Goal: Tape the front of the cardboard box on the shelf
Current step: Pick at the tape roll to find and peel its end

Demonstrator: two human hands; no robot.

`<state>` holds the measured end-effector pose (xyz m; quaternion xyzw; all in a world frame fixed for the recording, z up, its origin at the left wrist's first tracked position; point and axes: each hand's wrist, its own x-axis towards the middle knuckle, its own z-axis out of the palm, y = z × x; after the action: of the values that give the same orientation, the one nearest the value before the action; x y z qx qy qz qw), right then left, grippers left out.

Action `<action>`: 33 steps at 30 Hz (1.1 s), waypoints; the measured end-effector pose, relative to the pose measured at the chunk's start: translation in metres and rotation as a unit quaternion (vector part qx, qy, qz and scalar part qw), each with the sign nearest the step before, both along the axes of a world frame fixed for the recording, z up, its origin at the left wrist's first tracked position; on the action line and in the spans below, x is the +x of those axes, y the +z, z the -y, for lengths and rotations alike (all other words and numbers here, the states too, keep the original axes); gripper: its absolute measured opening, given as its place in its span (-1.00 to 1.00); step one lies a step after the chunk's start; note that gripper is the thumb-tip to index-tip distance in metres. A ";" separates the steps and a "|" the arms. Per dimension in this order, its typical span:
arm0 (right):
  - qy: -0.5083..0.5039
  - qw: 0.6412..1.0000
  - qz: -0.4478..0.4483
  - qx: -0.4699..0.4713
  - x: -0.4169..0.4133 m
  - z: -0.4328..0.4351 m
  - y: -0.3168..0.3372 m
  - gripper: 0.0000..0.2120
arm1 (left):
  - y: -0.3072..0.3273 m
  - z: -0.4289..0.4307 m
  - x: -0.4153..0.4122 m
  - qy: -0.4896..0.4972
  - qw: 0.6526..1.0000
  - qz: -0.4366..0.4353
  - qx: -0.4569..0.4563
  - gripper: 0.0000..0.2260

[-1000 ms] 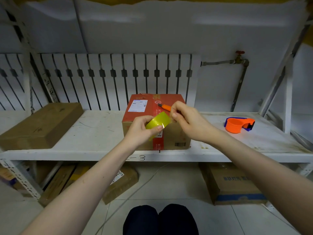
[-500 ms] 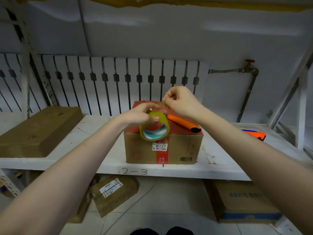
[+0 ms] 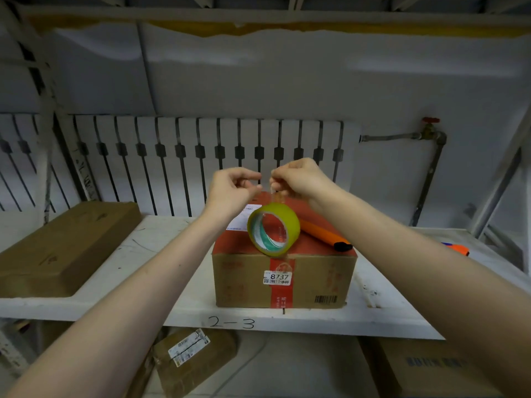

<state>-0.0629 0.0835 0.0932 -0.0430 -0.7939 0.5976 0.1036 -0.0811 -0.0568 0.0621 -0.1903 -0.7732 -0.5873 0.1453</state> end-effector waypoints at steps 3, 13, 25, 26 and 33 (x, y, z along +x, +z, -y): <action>-0.007 0.997 0.019 -0.071 -0.002 0.001 0.002 -0.83 | 0.003 -0.003 0.004 -0.002 0.998 -0.034 -0.048 -0.84; -0.017 0.955 0.045 -0.291 0.003 0.005 0.009 -0.75 | -0.006 -0.009 -0.001 0.022 0.997 -0.019 -0.072 -0.87; 0.017 0.965 0.127 -0.229 0.015 -0.010 0.027 -0.70 | -0.002 -0.007 -0.012 0.033 0.992 -0.005 -0.121 -0.97; 0.005 0.970 0.114 -0.215 0.015 -0.015 0.032 -0.70 | -0.003 -0.006 -0.013 0.037 0.991 -0.004 -0.125 -0.97; -0.035 0.998 0.011 0.041 0.014 -0.039 0.023 -0.79 | -0.008 0.008 -0.023 0.020 0.996 0.077 -0.034 -0.99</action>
<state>-0.0492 0.1228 0.1161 -0.0732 -0.8170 0.5599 0.1172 -0.1036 -0.0644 0.0545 -0.1340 -0.8053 -0.5704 0.0903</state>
